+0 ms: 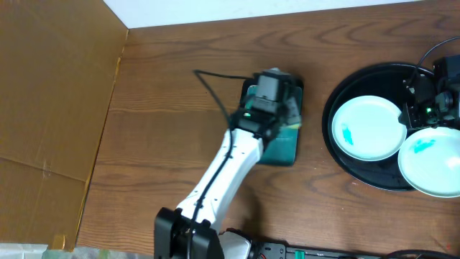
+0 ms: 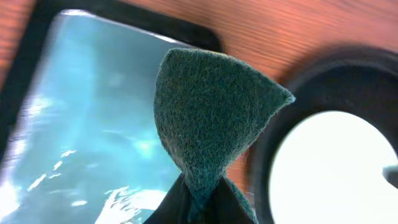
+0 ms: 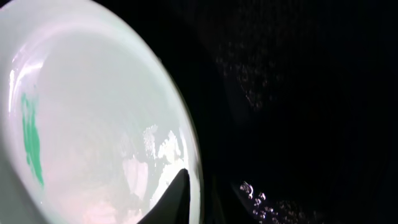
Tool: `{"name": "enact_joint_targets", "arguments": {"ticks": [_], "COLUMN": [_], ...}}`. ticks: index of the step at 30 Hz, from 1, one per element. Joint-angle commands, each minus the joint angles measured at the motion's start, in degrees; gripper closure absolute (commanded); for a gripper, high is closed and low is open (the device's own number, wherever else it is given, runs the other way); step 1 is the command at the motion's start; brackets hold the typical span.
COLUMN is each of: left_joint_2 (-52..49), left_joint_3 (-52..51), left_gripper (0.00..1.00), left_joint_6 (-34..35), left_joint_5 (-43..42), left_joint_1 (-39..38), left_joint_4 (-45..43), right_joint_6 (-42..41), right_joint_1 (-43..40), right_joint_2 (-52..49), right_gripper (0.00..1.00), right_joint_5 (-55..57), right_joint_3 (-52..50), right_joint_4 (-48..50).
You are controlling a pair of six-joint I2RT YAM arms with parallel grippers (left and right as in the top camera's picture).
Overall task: Clean dirty plates on tray and stack at the side
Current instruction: 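Carry the sponge with the left gripper onto the pulled plate, then scrub the plate with the sponge in the left gripper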
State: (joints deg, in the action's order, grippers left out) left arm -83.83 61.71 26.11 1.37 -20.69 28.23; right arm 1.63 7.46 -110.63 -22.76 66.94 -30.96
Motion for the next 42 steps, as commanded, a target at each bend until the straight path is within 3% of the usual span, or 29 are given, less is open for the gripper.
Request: {"name": "enact_joint_targets", "arguments": {"ticks": [1,3,15,23,27,32,36,42], "left_joint_2": [-1.1,-2.1,-15.9,-25.0,-27.5,-27.7,-27.2,-23.0], "left_joint_3": [0.4,0.4,0.4,0.4,0.4,0.4,0.5,0.6], "left_gripper": [0.93,0.93,0.93,0.93,0.93,0.93,0.93,0.93], "left_joint_6": [2.8,5.7,22.9,23.9,22.4,21.3,17.3,15.3], "left_joint_5": [-1.0,-0.9,-1.0,-0.9,0.3,9.7,12.2,12.1], "left_joint_1": [-4.3,-6.8,-15.8,-20.9,-20.6,-17.8,-14.4,-11.5], "left_joint_4": [-2.2,-3.8,-20.4,-32.7,-31.9,-21.8,-16.4,-16.2], "right_joint_6": [-1.5,-4.2,-12.3,-12.3,-12.3,-12.3,-12.3,-12.3], "right_joint_1": [0.2,0.1,0.2,0.2,0.1,0.1,0.1,0.1], "right_joint_2": [-0.5,-0.5,-0.5,-0.6,-0.6,-0.6,-0.6,-0.6], "right_gripper": [0.91,0.99,0.99,0.99,0.99,0.99,0.99,0.99], "right_joint_5": [0.3,3.2,5.8,5.9,6.6,7.6,9.0,9.9], "right_joint_3": [-0.3,-0.3,-0.3,-0.3,-0.3,-0.3,-0.3,-0.3], "right_joint_4": [0.6,0.8,2.3,2.0,1.9,1.4,1.4,1.4]}}
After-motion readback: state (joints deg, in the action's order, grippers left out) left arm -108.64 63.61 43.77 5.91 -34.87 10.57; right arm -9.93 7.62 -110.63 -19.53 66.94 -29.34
